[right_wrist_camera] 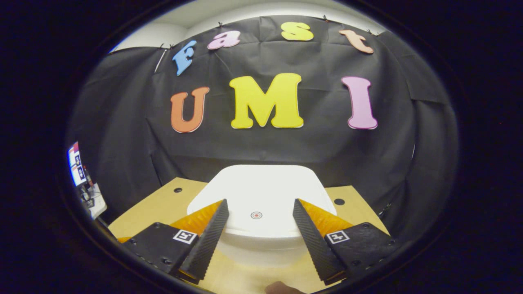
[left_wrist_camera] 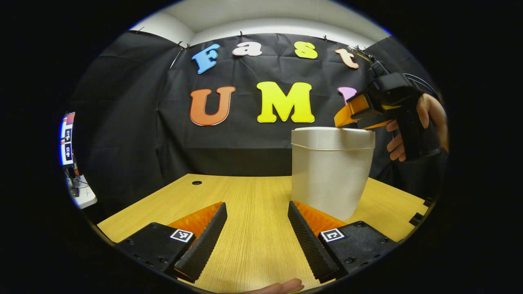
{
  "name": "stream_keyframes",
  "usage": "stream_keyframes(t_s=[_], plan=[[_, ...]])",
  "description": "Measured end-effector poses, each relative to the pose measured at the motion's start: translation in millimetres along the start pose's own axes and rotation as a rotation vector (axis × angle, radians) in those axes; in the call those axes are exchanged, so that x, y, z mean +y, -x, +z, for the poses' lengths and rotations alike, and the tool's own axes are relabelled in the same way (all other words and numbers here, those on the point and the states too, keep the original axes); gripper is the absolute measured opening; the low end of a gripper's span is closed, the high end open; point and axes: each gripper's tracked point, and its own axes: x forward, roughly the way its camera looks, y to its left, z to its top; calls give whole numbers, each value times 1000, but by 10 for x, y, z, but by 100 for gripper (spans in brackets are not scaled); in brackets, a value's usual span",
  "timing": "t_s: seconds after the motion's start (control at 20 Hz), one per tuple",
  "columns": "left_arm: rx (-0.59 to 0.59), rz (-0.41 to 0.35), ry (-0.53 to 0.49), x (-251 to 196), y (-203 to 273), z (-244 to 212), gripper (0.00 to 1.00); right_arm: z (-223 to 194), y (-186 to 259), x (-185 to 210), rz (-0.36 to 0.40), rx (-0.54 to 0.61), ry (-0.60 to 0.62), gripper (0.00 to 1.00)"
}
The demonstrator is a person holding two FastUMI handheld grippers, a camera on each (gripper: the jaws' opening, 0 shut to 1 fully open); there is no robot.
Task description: Press the lid of the desktop garbage bin to open it, pick up the crumpled paper on the desktop and throw it into the bin, then pick up the pop can on the desktop and drop it into the bin, and finally close the garbage bin lid.
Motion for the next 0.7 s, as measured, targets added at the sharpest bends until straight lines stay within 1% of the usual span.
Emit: stream_keyframes(t_s=[0.05, 0.1, 0.2, 0.25, 0.3, 0.35, 0.45, 0.5, 0.55, 0.6, 0.65, 0.7], plan=[[-3, -3, 19, -41, 18, 27, 97, 18, 18, -7, 1, -51, -7, 100], [-7, 0, 32, -72, 47, 60, 97, -12, 75, -24, 2, -91, -14, 97], [-29, 15, 48, -99, 109, 174, 97, -48, 255, -113, -19, -205, -12, 97], [-44, 25, 50, -116, 127, 236, 97, -80, 368, -119, -16, -253, -31, 99], [-54, 28, 44, -151, 155, 272, 97, -162, 479, -104, 1, -286, -64, 96], [-59, 29, 32, -188, 177, 307, 97, -248, 583, -135, 8, -301, -89, 96], [-64, 41, -9, -228, 218, 349, 97, -453, 763, -206, 18, -303, -116, 96], [-66, 55, -19, -230, 241, 367, 97, -579, 824, -287, 7, -281, -113, 96], [-61, 56, -23, -260, 260, 368, 97, -733, 898, -390, -16, -248, -90, 95], [-56, 50, -20, -293, 277, 364, 96, -882, 982, -542, -61, -211, -68, 96], [-42, 50, -6, -326, 296, 334, 96, -972, 1096, -666, -89, -199, -64, 92], [-20, 47, 4, -365, 310, 299, 96, -1000, 1224, -672, -88, -204, -68, 93]])
